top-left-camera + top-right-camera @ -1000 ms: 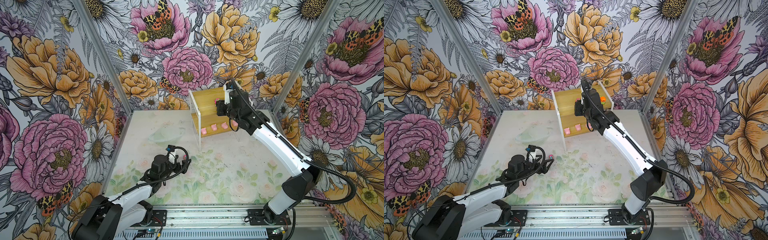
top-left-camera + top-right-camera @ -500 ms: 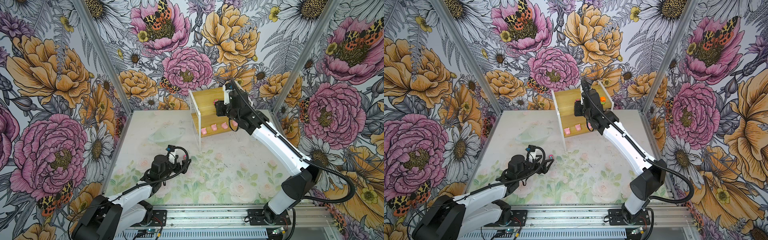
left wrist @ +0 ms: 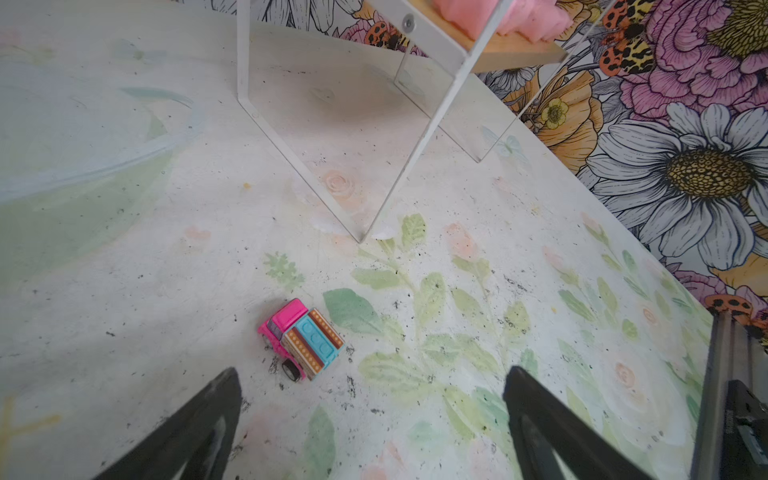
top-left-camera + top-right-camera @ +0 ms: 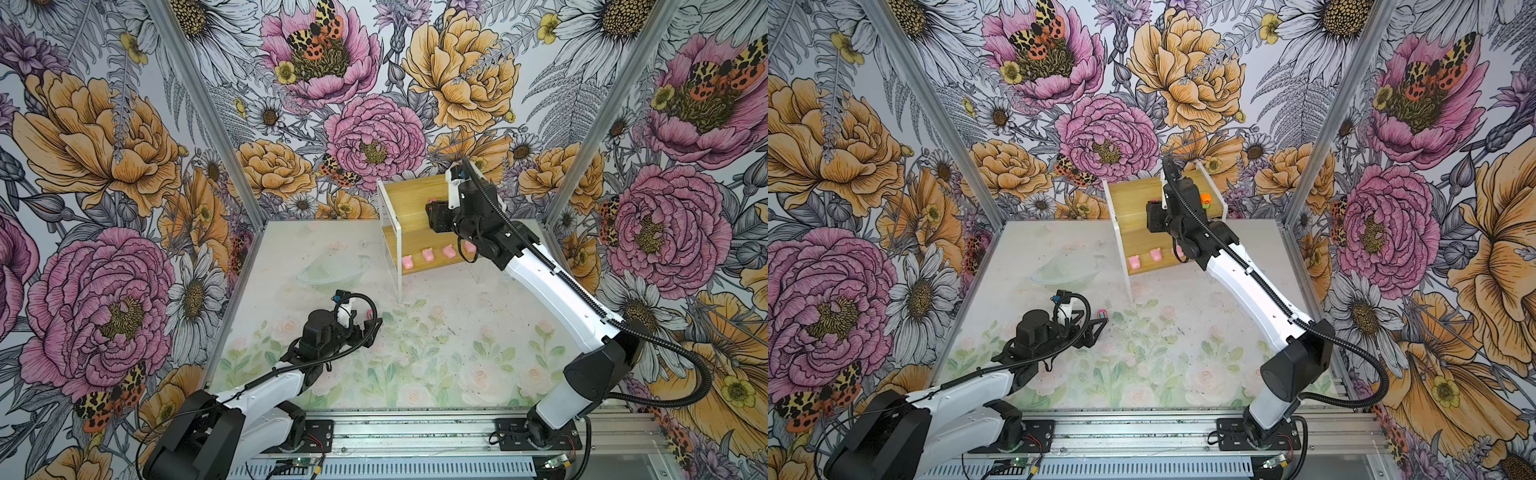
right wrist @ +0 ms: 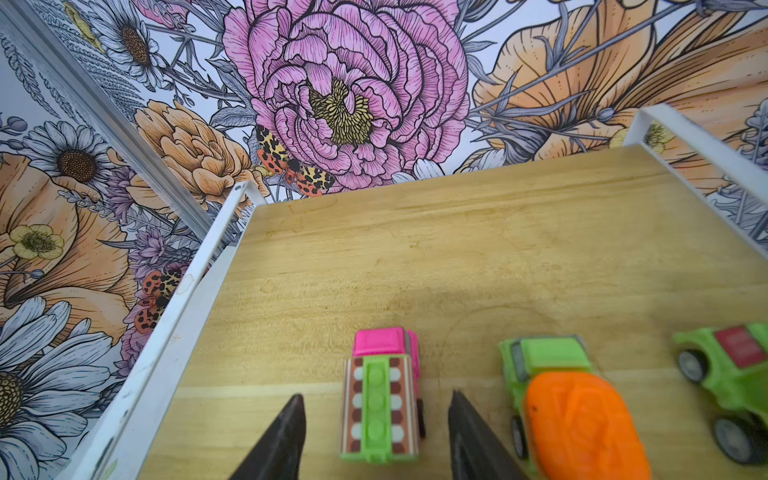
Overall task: Place and organize the plastic toys onto the shelf
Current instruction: 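Withdraw the right gripper toward the blue-topped pink truck on the table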
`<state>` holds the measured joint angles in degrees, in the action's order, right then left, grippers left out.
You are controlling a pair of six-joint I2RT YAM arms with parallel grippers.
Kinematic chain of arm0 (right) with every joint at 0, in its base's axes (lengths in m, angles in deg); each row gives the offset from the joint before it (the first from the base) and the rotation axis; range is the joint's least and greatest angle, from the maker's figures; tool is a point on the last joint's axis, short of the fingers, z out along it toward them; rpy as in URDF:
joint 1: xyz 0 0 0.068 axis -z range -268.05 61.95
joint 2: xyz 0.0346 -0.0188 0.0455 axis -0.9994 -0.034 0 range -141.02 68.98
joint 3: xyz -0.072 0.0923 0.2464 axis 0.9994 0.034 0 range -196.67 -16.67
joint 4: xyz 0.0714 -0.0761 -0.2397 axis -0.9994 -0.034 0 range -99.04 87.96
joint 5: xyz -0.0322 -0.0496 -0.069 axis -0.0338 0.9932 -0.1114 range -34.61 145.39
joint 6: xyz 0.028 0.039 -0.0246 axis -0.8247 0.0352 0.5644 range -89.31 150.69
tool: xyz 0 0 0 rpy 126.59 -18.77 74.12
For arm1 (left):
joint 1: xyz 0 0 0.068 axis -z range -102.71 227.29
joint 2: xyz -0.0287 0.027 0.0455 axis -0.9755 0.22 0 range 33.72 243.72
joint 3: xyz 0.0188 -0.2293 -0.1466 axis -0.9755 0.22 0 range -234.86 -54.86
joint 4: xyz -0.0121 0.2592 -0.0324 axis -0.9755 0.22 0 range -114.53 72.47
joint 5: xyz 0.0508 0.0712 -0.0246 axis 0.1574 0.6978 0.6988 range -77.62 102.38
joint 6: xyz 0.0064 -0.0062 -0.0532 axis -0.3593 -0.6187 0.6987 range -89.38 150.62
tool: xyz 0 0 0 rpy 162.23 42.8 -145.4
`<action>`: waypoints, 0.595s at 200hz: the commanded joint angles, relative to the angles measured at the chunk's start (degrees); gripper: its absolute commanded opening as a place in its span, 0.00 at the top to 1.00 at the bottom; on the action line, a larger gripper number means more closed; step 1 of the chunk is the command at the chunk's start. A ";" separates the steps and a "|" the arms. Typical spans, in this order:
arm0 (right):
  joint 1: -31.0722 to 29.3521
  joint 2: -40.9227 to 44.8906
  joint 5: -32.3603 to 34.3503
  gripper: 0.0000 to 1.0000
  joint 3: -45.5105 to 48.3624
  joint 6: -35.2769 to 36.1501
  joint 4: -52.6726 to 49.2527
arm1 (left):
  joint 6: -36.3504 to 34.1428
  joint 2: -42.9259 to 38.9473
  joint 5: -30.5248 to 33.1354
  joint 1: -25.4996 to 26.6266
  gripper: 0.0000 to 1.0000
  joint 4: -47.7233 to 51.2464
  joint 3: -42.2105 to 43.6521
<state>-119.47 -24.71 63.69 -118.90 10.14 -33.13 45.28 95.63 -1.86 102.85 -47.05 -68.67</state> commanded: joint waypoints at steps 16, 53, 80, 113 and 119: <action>0.17 8.04 -3.26 0.39 1.49 2.59 0.10 | 0.37 -0.63 -0.46 -0.69 0.01 -0.99 0.84; 0.15 16.31 -8.86 0.36 10.42 10.05 0.32 | 0.48 -0.34 -1.21 -0.97 0.01 0.32 -0.04; -0.03 21.62 -12.51 0.35 23.16 12.65 4.30 | 0.81 -0.38 -2.86 -1.67 0.01 0.68 -0.48; -1.29 26.28 -16.89 0.35 42.02 9.68 16.15 | 1.69 -0.97 -5.20 -2.86 0.01 2.31 -1.08; -1.95 26.61 -17.44 0.35 45.63 8.93 19.19 | 1.95 -1.26 -5.34 -3.06 0.01 3.05 -1.29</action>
<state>-119.86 1.01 50.79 -83.50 20.23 -23.71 45.73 95.61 -4.22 100.71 -45.65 -68.69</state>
